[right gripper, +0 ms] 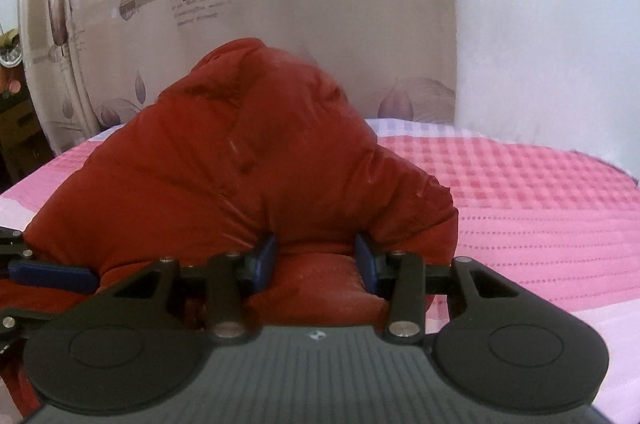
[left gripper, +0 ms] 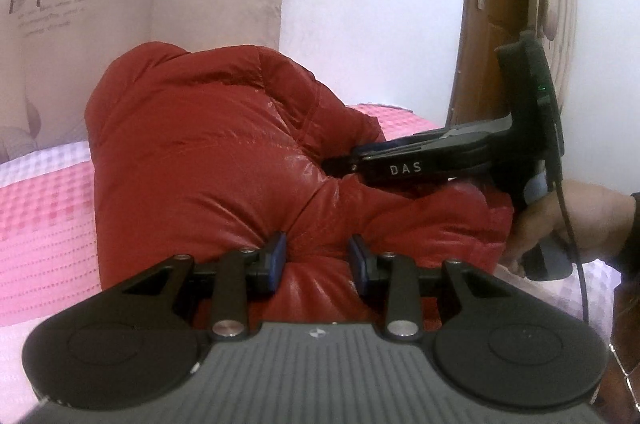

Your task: Fold large clothes

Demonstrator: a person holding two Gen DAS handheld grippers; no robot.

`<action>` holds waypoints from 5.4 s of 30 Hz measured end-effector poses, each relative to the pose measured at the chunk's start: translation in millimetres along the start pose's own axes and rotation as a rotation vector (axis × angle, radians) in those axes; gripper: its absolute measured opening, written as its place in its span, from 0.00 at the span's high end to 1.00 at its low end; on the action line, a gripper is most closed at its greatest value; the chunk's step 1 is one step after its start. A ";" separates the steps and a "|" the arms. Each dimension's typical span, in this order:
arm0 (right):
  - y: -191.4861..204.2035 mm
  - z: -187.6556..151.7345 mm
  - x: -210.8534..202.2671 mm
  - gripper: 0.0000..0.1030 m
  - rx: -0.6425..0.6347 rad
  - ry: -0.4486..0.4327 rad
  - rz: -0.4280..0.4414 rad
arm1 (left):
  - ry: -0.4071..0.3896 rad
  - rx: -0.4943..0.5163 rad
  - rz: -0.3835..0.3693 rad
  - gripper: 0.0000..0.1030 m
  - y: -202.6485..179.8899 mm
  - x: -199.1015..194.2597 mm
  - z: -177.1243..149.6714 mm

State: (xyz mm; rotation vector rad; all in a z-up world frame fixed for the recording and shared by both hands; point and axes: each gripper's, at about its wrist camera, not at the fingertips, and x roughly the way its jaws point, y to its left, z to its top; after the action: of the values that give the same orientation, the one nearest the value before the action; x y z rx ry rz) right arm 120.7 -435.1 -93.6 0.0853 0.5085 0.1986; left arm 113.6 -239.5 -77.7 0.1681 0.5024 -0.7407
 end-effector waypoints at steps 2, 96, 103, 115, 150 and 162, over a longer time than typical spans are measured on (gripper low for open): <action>1.2 -3.8 -0.1 0.60 0.003 -0.010 -0.009 | 0.002 0.008 0.004 0.63 -0.7 0.3 -0.7; 93.2 142.7 24.4 0.76 -0.398 0.023 0.158 | -0.021 0.031 -0.168 0.66 -19.1 16.4 -32.5; 80.0 125.7 103.8 0.81 -0.379 0.255 0.111 | -0.052 0.020 -0.175 0.66 -15.5 17.2 -39.6; 44.9 100.5 158.0 0.81 -0.175 0.318 0.188 | -0.080 0.010 -0.211 0.66 -5.6 20.9 -45.3; 6.7 -51.4 -83.7 0.76 0.173 0.115 0.004 | -0.115 0.038 -0.047 0.42 -5.9 -38.2 -43.2; -23.7 -58.3 -108.1 0.04 0.414 -0.030 0.097 | -0.155 0.054 0.015 0.00 -3.8 -51.9 -32.5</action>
State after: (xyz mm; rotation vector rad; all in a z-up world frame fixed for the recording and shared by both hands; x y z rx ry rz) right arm 3.6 -479.1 -96.1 0.5167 0.5099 0.1839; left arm 66.2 -200.6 -80.2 0.1632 0.3340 -0.7467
